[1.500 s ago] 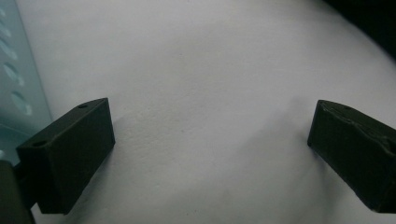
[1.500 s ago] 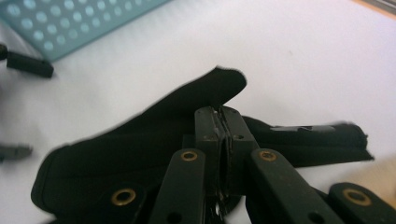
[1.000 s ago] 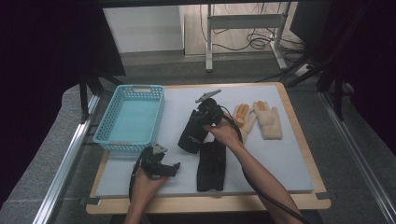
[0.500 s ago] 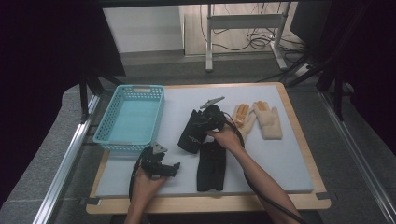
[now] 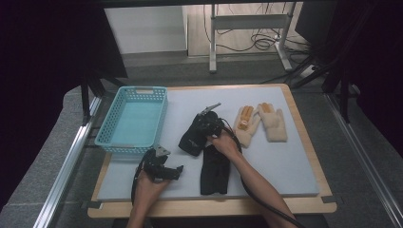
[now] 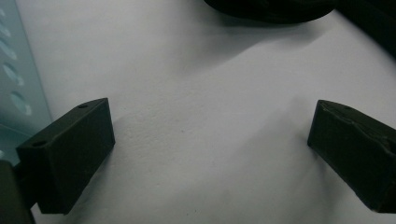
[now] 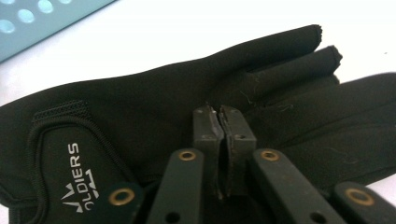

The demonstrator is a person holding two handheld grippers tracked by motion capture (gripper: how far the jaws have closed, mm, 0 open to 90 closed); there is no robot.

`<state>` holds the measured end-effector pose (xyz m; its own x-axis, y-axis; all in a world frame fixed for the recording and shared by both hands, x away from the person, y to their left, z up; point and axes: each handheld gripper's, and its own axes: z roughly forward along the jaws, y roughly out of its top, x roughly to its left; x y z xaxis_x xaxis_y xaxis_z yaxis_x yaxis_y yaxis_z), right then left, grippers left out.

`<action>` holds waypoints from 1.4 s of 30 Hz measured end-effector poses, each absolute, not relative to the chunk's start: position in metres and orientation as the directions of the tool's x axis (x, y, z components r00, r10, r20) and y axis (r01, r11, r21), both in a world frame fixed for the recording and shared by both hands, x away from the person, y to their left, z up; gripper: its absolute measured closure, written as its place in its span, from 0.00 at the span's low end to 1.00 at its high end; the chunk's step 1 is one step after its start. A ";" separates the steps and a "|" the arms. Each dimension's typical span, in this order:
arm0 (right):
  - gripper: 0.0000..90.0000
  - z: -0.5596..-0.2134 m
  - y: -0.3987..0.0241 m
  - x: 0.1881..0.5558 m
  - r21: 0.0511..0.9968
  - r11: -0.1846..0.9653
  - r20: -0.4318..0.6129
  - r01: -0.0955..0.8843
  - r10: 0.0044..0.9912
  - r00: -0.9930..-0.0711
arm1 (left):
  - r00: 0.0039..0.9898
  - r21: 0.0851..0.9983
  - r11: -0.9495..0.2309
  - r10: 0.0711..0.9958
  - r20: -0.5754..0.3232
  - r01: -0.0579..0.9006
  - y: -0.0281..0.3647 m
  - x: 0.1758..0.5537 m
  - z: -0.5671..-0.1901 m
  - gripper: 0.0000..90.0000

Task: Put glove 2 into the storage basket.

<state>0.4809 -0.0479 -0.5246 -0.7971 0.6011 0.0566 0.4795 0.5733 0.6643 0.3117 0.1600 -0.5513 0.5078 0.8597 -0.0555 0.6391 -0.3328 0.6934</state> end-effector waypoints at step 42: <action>0.97 -0.415 -0.115 0.400 0.740 0.557 0.117 0.377 0.445 -0.888 | 0.507 0.697 -0.330 0.860 -0.056 0.637 0.160 0.312 -0.552 0.01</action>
